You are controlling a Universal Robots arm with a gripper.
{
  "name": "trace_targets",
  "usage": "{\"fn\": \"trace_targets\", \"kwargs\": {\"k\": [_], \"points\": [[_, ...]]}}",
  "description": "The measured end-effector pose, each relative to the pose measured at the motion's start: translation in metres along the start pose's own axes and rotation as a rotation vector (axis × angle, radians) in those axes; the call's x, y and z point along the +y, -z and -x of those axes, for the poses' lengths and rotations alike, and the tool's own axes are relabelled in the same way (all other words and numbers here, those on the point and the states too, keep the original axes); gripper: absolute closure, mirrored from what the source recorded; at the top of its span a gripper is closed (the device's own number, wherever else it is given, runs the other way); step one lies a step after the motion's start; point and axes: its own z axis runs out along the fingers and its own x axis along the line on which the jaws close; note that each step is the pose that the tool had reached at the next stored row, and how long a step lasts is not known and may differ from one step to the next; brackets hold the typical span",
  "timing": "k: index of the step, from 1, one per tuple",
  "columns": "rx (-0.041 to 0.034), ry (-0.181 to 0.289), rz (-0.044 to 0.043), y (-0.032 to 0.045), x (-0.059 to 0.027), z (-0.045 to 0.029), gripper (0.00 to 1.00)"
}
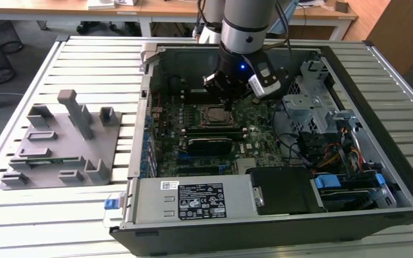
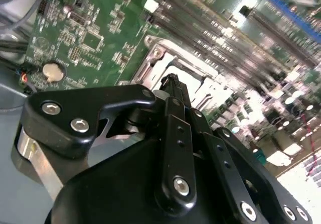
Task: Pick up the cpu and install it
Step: 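Install the second cpu locking lever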
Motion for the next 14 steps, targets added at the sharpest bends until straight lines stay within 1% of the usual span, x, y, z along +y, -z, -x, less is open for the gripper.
{"fn": "trace_targets", "kwargs": {"k": [5,7,8,11,12,14], "points": [[0.0,0.0,-0.0001,-0.0003,-0.0183,-0.0043,0.89],[-0.0001,0.0,0.0015,-0.0009,-0.0211,-0.0078,0.89],[-0.0002,0.0,0.0065,-0.0014,-0.0217,-0.0111,0.89],[-0.0006,0.0,0.0193,-0.0026,-0.0227,-0.017,0.89],[-0.0006,0.0,0.0217,-0.003,-0.0236,-0.0184,0.89],[-0.0008,0.0,0.0239,-0.0038,-0.0268,-0.0208,0.89]]}}
